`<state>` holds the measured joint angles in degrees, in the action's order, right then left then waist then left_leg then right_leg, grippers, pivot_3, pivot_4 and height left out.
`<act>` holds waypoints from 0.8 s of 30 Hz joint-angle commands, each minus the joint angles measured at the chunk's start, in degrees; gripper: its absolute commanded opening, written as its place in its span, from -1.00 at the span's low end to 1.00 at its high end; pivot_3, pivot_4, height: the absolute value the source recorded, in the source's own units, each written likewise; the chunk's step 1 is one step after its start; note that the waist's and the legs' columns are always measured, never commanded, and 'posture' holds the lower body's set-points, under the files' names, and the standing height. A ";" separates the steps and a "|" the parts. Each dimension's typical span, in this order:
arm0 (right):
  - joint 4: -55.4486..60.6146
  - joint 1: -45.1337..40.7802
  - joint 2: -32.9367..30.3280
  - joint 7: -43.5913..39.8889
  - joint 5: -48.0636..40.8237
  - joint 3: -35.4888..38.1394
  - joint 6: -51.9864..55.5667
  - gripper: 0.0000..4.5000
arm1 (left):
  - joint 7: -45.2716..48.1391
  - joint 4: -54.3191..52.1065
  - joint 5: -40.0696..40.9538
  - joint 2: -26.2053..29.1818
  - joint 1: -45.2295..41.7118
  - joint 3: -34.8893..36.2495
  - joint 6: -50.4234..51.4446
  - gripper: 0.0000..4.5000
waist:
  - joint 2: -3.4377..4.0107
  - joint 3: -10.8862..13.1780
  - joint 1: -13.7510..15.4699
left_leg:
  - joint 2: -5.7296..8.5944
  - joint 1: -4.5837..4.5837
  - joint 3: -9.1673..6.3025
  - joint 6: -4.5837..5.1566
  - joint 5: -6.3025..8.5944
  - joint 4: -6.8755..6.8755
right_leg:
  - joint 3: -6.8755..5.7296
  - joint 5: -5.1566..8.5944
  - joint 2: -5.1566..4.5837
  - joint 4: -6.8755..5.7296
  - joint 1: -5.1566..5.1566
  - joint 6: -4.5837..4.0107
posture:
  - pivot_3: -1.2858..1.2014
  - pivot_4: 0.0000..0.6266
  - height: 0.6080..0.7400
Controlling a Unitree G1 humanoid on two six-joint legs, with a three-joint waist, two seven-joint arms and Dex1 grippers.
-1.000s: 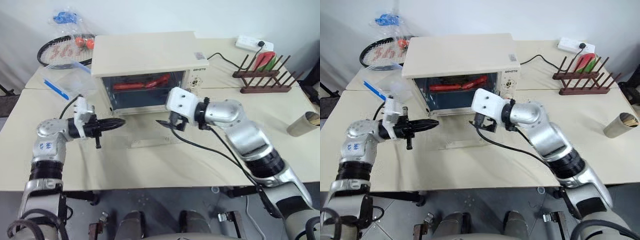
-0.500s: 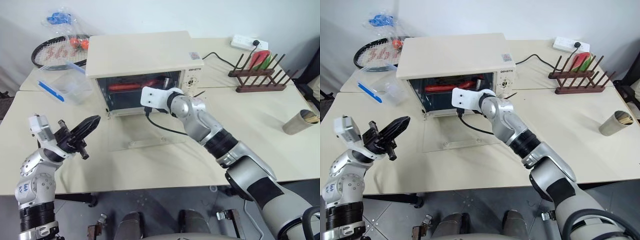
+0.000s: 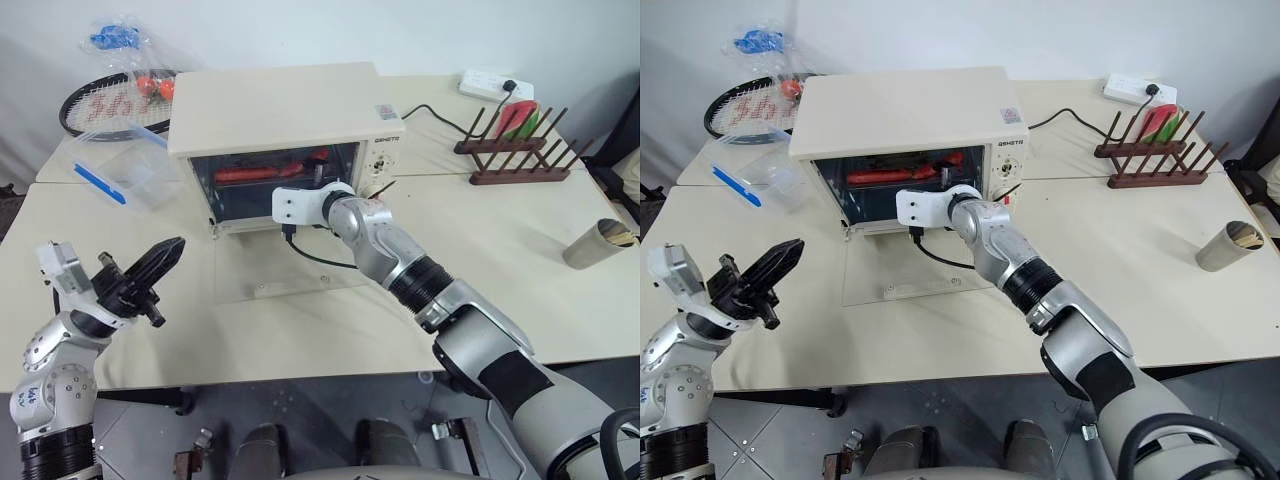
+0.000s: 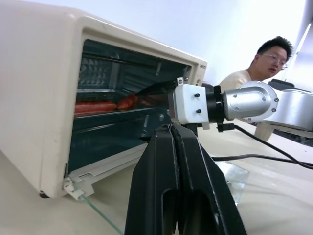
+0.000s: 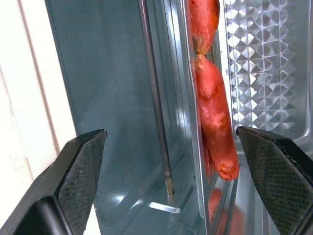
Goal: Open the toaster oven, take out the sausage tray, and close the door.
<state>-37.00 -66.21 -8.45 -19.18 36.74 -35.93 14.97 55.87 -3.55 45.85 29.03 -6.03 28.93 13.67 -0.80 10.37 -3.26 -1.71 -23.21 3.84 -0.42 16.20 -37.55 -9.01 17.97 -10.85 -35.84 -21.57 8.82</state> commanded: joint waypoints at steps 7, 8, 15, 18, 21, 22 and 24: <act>-4.31 -2.01 1.92 0.79 2.04 0.24 -1.03 0.01 | -0.23 -1.03 -0.04 0.86 -0.32 0.35 -1.04 -1.00 | 0.01 0.00 -0.06 | -0.04 0.01 0.00 -0.03 0.01 0.02 | 0.03 0.01 0.05 0.01 0.00 -0.01 | 0.03 -0.52 1.00; -4.33 -1.96 2.10 0.90 2.17 0.39 -0.69 -0.15 | -0.20 -0.94 -0.01 0.91 -0.39 0.34 -1.00 -1.00 | 0.01 0.00 -0.06 | -0.06 0.02 0.00 -0.05 0.01 0.02 | 0.04 0.01 0.08 0.01 0.00 -0.01 | 0.03 -0.52 1.00; -5.80 -2.60 1.92 3.32 3.72 0.62 -1.61 -1.00 | -2.59 -0.51 0.78 2.37 -0.72 0.13 3.08 -0.83 | -0.01 -0.01 -0.06 | -0.09 0.06 0.00 -0.07 0.01 0.07 | 0.06 0.01 0.11 0.01 0.00 -0.02 | 0.03 -0.52 1.00; -5.76 -2.90 1.26 4.76 5.15 0.37 -2.60 -1.00 | -3.29 -0.13 0.15 2.77 -1.21 0.20 3.23 -0.51 | -0.01 -0.01 -0.05 | -0.11 0.06 0.00 -0.09 0.01 0.06 | 0.09 0.01 0.14 0.01 0.00 -0.02 | 0.03 -0.52 1.00; -4.00 -2.27 0.59 5.30 6.11 0.49 -3.13 -1.00 | -3.28 -0.11 0.41 3.14 -1.35 0.19 3.89 -0.13 | -0.01 -0.01 -0.07 | -0.11 0.06 0.01 -0.10 0.01 0.07 | 0.09 0.01 0.14 0.01 -0.01 -0.02 | 0.03 -0.52 1.00; -2.99 -1.75 0.38 5.15 6.30 0.54 -3.13 -1.00 | -3.31 -0.02 0.32 3.27 -1.48 0.14 3.98 0.04 | -0.01 -0.01 -0.06 | -0.12 0.06 0.01 -0.10 0.00 0.08 | 0.09 0.01 0.15 0.01 -0.01 -0.02 | 0.03 -0.52 1.00; -0.68 -0.55 0.02 4.59 6.56 0.69 -2.82 -1.00 | -3.49 0.38 -0.01 3.45 -1.98 0.10 3.79 0.27 | -0.01 -0.01 0.10 | -0.12 0.06 0.00 -0.10 0.00 0.10 | 0.09 0.01 0.15 0.01 -0.02 -0.02 | 0.03 -0.52 1.00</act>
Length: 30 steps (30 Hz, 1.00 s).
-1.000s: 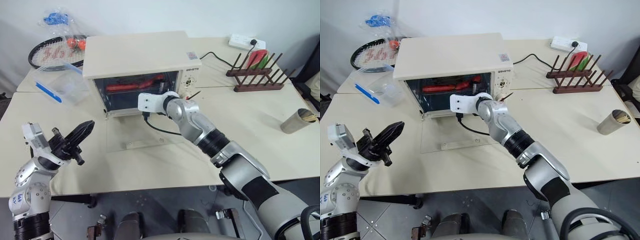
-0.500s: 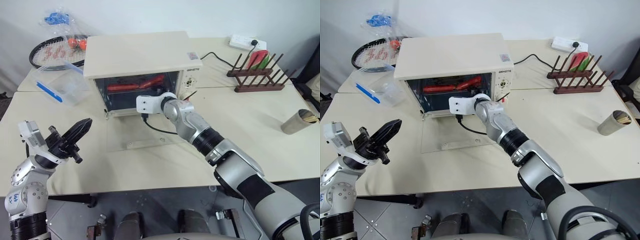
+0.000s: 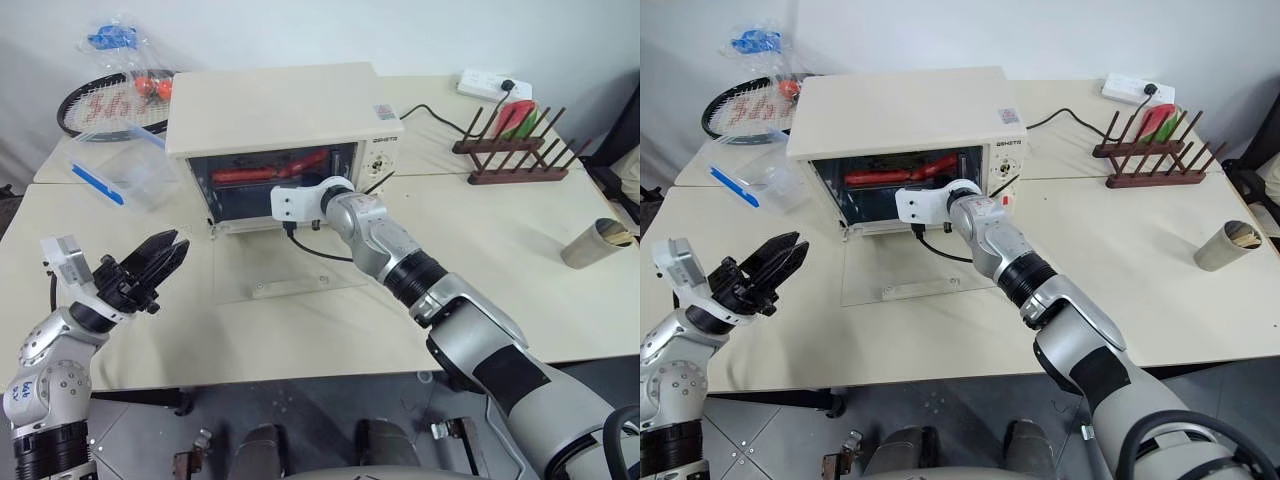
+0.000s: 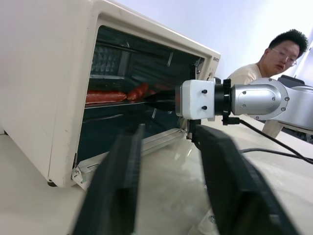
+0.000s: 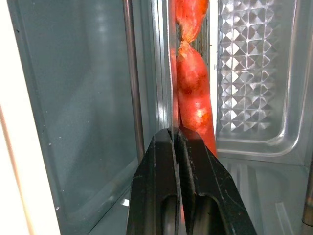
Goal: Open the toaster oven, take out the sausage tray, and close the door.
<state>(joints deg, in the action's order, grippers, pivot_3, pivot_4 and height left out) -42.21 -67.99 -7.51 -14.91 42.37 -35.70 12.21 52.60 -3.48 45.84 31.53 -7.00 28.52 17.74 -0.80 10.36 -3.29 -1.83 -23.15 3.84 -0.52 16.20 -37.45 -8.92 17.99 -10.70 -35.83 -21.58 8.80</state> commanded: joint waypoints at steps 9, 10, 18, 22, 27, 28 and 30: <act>15.76 5.89 -2.92 -1.53 3.78 0.68 1.80 -1.00 | -0.25 2.39 -2.05 2.45 -2.89 -1.28 0.24 0.99 | 0.00 0.00 0.07 | 0.00 -0.01 -0.02 -0.02 0.00 0.19 | -0.02 0.00 0.02 0.10 -0.03 0.00 | 0.03 -0.52 1.00; 16.48 6.21 -2.99 -1.79 4.03 0.71 2.04 -1.00 | -0.15 2.55 -2.12 2.56 -3.01 -1.43 0.36 0.99 | 0.00 0.00 0.08 | 0.01 -0.01 -0.01 -0.02 0.00 0.20 | -0.02 0.00 0.03 0.12 -0.03 0.00 | 0.03 -0.52 1.00; 20.50 7.70 -3.41 -4.23 4.54 1.06 2.55 -1.00 | -1.60 6.44 -6.47 3.16 -6.47 -4.29 -0.55 0.99 | 0.00 0.00 0.07 | 0.00 -0.01 0.00 -0.05 -0.02 0.24 | -0.03 0.00 0.06 0.20 -0.03 0.00 | 0.03 -0.52 1.00; 24.94 9.02 -4.68 -4.65 5.71 0.79 1.69 -1.00 | -2.19 6.38 -6.52 3.16 -6.54 -4.51 0.71 0.99 | 0.01 0.01 -0.02 | 0.00 -0.01 0.01 -0.05 -0.01 0.30 | -0.03 0.00 0.06 0.21 -0.06 0.00 | 0.03 -0.52 1.00; 30.56 11.97 -6.29 -3.25 8.75 0.32 0.50 -1.00 | -2.99 5.20 -6.59 3.99 -5.39 -4.99 3.88 0.99 | 0.01 0.01 0.06 | -0.01 -0.03 0.01 -0.05 -0.01 0.31 | -0.03 0.00 0.06 0.21 -0.08 0.00 | 0.03 -0.52 1.00; 31.69 12.89 -6.50 -3.06 9.28 0.29 0.36 -1.00 | -3.35 4.98 -6.69 4.01 -5.26 -4.98 4.34 0.99 | 0.01 0.01 0.06 | -0.01 -0.03 0.00 -0.06 -0.01 0.32 | -0.03 0.00 0.06 0.21 -0.08 0.00 | 0.03 -0.52 1.00; 33.63 14.64 -6.71 -2.96 10.39 0.35 0.35 -1.00 | -3.96 4.45 -6.59 4.04 -5.00 -4.81 5.27 0.99 | 0.01 0.01 0.04 | -0.01 -0.03 0.01 -0.06 -0.01 0.33 | -0.03 0.00 0.06 0.21 -0.10 0.00 | 0.03 -0.52 1.00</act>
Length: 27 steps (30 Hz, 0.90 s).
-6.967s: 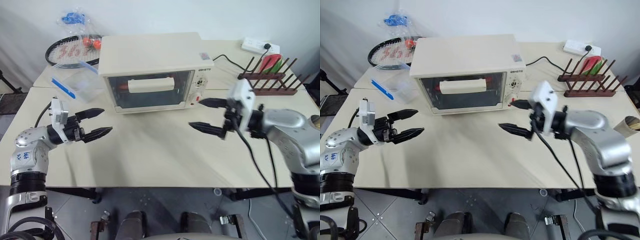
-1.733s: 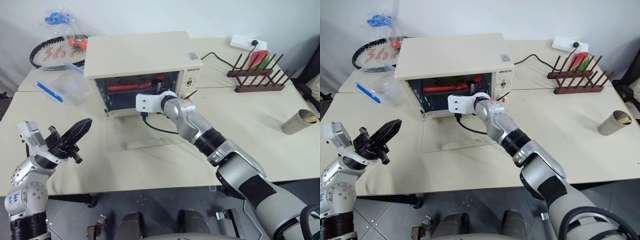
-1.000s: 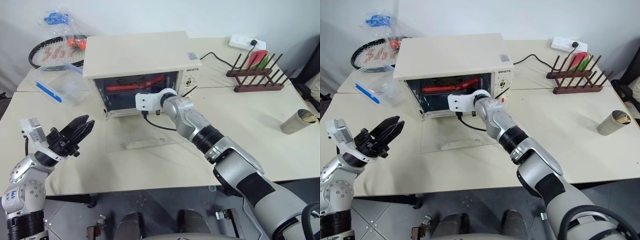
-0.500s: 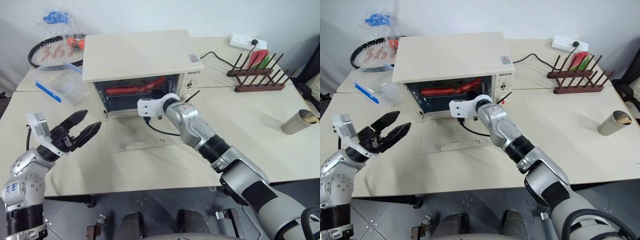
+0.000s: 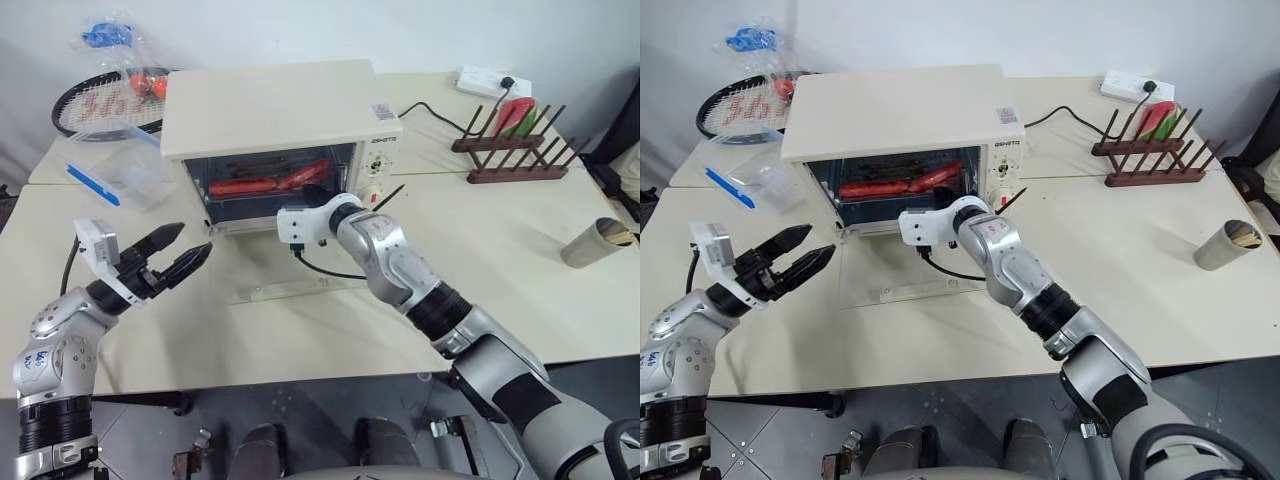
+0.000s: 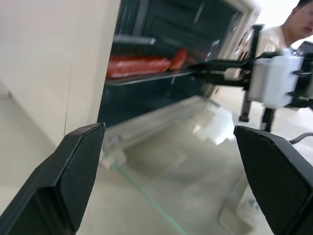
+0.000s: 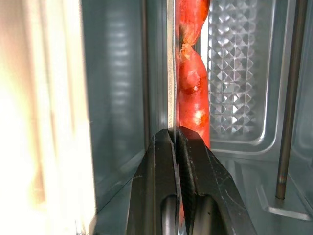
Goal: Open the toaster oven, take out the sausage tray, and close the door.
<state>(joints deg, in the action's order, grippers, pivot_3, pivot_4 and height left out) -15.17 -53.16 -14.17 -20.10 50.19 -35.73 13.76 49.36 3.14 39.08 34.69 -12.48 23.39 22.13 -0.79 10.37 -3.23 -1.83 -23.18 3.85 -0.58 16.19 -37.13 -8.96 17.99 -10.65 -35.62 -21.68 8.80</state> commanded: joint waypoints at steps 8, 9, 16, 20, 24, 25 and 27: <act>11.48 4.18 -0.56 1.70 4.52 0.93 -2.25 -1.00 | -2.02 -2.38 0.63 1.29 -0.12 1.07 3.15 0.99 | 0.00 0.00 -0.03 | 0.00 0.00 0.03 0.00 0.00 0.00 | 0.00 0.00 0.00 0.02 -0.01 0.00 | 0.03 -0.52 1.00; 12.09 4.62 -0.60 1.27 4.17 1.04 -2.62 -1.00 | -1.67 -2.30 0.53 1.78 -0.14 0.82 3.69 0.99 | 0.00 0.00 -0.04 | 0.00 0.00 0.03 0.00 0.00 -0.01 | 0.01 0.00 0.00 0.02 -0.01 0.00 | 0.03 -0.52 1.00; 12.15 3.16 -1.10 0.93 3.99 2.26 -4.01 -1.00 | -1.75 -1.48 -0.09 2.37 -0.93 0.23 4.39 0.99 | 0.00 0.00 -0.11 | -0.02 0.00 0.06 -0.01 0.00 0.00 | 0.00 0.00 0.01 0.02 -0.02 0.00 | 0.03 -0.52 1.00; 12.85 3.34 -2.21 1.55 4.24 3.01 -4.95 -1.00 | -2.20 -1.04 -0.07 2.24 -1.49 0.08 5.06 0.99 | 0.00 0.00 -0.03 | -0.02 0.00 0.06 -0.01 0.00 0.00 | 0.00 0.00 0.01 0.03 -0.03 0.00 | 0.03 -0.52 1.00; 14.84 3.68 -3.09 1.03 4.16 3.52 -5.64 -1.00 | -2.54 -0.55 -0.25 2.13 -1.84 -0.18 5.36 0.99 | 0.00 0.01 -0.02 | -0.01 -0.01 0.06 -0.01 0.00 0.00 | 0.00 0.00 0.00 0.03 -0.03 0.00 | 0.03 -0.52 1.00; 15.22 3.51 -3.36 0.68 4.00 3.84 -5.74 -1.00 | -2.84 -0.39 -0.29 2.00 -2.27 -0.36 5.51 0.99 | 0.01 0.01 0.00 | -0.01 -0.01 0.06 -0.01 0.00 0.01 | 0.00 0.00 0.00 0.03 -0.03 0.00 | 0.03 -0.52 1.00; 15.42 3.10 -3.78 0.25 3.74 4.26 -5.91 -1.00 | -3.24 -0.11 -0.45 1.84 -2.89 -0.71 5.63 0.99 | 0.01 0.02 0.05 | -0.01 -0.02 0.06 -0.01 0.00 0.01 | 0.00 0.00 0.00 0.03 -0.03 0.00 | 0.03 -0.52 1.00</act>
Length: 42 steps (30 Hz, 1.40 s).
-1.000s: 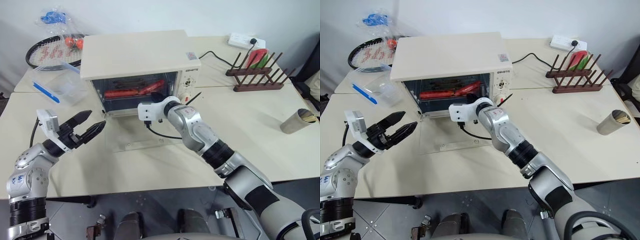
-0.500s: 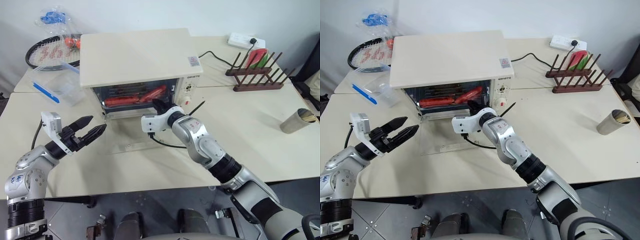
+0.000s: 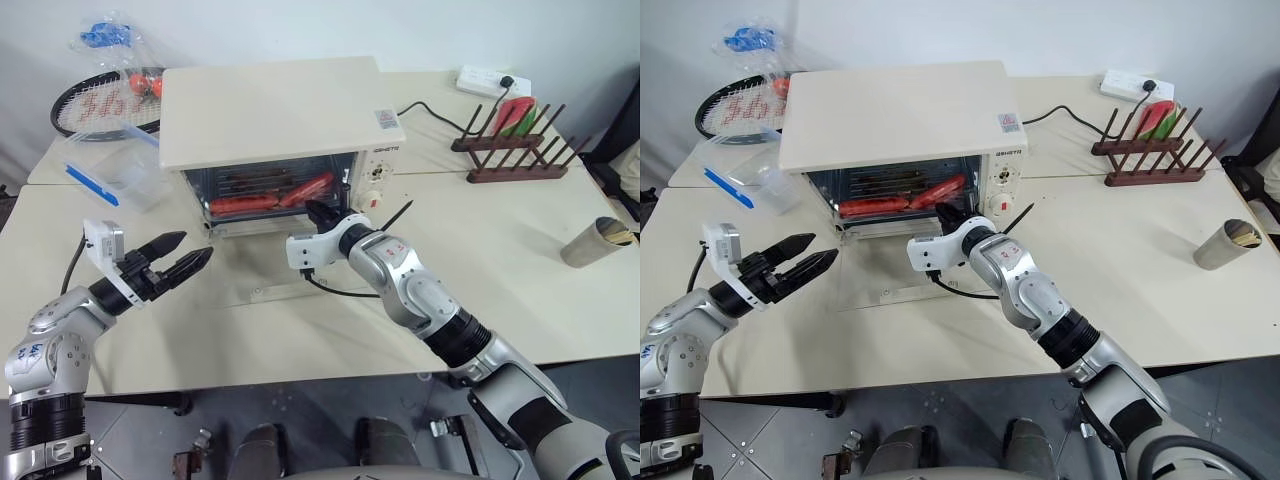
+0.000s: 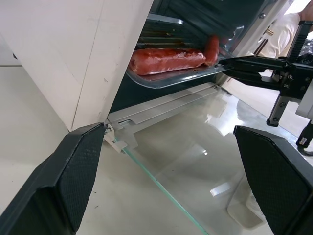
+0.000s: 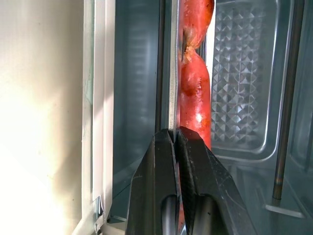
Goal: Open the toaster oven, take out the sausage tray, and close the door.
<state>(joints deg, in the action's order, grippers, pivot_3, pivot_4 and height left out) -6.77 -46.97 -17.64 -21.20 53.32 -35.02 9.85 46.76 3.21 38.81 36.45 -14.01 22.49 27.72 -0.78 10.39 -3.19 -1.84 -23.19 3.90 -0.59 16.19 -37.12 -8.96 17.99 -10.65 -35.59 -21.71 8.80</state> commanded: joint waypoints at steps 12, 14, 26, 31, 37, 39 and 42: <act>4.79 -2.81 -0.76 1.70 0.59 3.55 -3.03 -1.00 | -1.35 0.46 -0.47 -0.91 -2.22 -0.62 -0.12 0.99 | 0.00 0.00 0.02 | 0.01 -0.02 -0.01 0.00 0.00 0.01 | -0.01 0.00 0.00 0.01 -0.01 0.00 | 0.03 -0.52 1.00; 6.47 -2.19 -0.98 0.59 0.59 3.74 -2.60 -1.00 | -1.33 0.27 -0.40 -0.99 -1.95 -0.48 -0.09 0.99 | 0.00 0.00 0.02 | 0.01 -0.02 0.00 0.00 0.00 0.01 | -0.01 0.00 0.00 0.01 -0.01 0.00 | 0.03 -0.52 1.00; 7.68 -1.21 -1.23 -0.41 0.27 3.80 -2.76 -1.00 | -1.00 0.15 -0.19 -0.53 -1.44 0.18 0.24 0.99 | 0.00 0.00 0.02 | 0.01 -0.02 -0.01 0.00 0.00 0.01 | -0.01 0.00 0.00 0.01 -0.01 0.00 | 0.03 -0.52 1.00; 10.91 0.57 -1.29 -2.41 0.55 4.12 -2.04 -1.00 | -0.91 -0.05 -0.05 -0.39 -0.91 0.53 0.48 0.99 | 0.00 0.00 0.09 | 0.01 -0.02 -0.02 0.00 0.00 0.02 | -0.01 0.00 0.00 0.01 -0.01 0.00 | 0.03 -0.52 1.00; 14.86 3.51 -0.96 -4.80 0.88 3.91 -1.41 -1.00 | -0.71 0.83 -0.32 -0.28 -1.58 0.42 0.29 0.99 | 0.00 0.00 -0.03 | 0.01 -0.02 -0.01 0.00 0.00 0.01 | -0.01 0.00 0.00 0.01 -0.01 0.00 | 0.03 -0.52 1.00; 16.47 4.29 -1.24 -5.81 0.86 4.23 -1.29 -1.00 | -0.59 1.05 -0.39 -0.27 -1.72 0.36 0.21 0.99 | 0.00 0.00 -0.03 | 0.00 -0.01 0.00 0.00 0.00 0.02 | -0.02 0.00 0.00 0.01 -0.01 0.00 | 0.03 -0.52 1.00; 18.19 5.35 -1.65 -6.89 1.04 4.51 -1.28 -1.00 | -0.51 1.03 -0.35 -0.33 -1.63 0.40 0.18 0.99 | 0.00 0.00 0.01 | 0.01 -0.01 0.00 0.00 0.00 0.01 | -0.01 0.00 0.00 0.01 -0.01 0.00 | 0.03 -0.52 1.00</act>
<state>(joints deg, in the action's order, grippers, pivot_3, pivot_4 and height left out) 4.91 -40.80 -19.69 -28.89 53.10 -32.65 9.37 45.83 5.07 38.11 35.26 -15.23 21.65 28.29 -0.78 10.39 -3.18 -1.84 -23.21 3.90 -0.59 16.19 -37.12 -8.97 17.99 -10.65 -35.58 -21.72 8.80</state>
